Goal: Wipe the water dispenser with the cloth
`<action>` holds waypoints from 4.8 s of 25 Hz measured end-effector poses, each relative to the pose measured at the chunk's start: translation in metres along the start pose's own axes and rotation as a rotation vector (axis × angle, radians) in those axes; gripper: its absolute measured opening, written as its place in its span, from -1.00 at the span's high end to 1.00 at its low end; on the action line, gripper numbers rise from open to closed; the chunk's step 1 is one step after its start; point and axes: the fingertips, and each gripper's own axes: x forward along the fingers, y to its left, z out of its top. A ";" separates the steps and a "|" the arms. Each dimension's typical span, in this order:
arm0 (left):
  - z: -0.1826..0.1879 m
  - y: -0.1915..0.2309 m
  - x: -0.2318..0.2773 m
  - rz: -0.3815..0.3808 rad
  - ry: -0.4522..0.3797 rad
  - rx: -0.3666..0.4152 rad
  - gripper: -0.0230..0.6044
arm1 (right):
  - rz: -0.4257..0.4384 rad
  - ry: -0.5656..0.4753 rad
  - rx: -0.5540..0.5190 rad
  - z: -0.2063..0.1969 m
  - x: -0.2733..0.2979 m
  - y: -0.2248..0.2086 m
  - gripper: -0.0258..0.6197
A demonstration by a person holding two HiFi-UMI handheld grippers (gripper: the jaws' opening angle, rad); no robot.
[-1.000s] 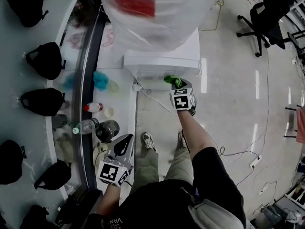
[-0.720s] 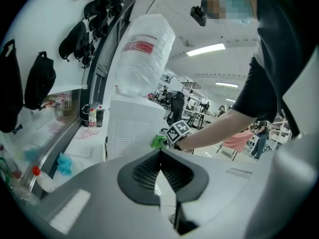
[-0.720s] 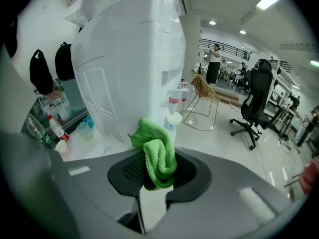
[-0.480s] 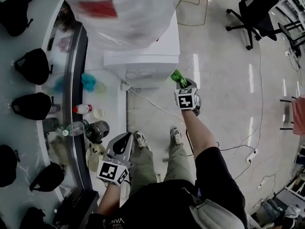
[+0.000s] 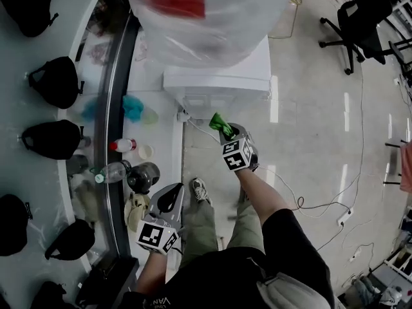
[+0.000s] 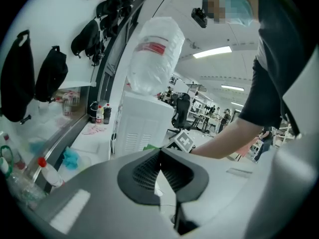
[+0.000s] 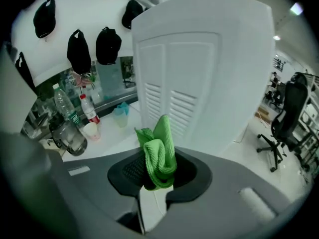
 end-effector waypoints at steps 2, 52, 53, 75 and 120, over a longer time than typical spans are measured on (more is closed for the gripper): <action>-0.002 0.016 -0.008 0.013 0.004 0.002 0.92 | 0.036 -0.009 -0.011 0.014 0.020 0.030 0.63; 0.029 -0.081 0.079 -0.089 -0.024 0.097 0.92 | -0.060 -0.116 0.307 -0.037 -0.093 -0.096 0.63; 0.032 -0.087 0.079 -0.086 -0.032 0.099 0.92 | -0.042 -0.135 0.320 -0.037 -0.107 -0.092 0.63; 0.100 -0.176 0.027 0.094 -0.220 0.129 0.92 | 0.209 -0.512 0.284 0.038 -0.342 -0.102 0.63; 0.128 -0.206 0.004 0.242 -0.299 0.187 0.92 | 0.372 -0.563 0.094 0.061 -0.403 -0.103 0.64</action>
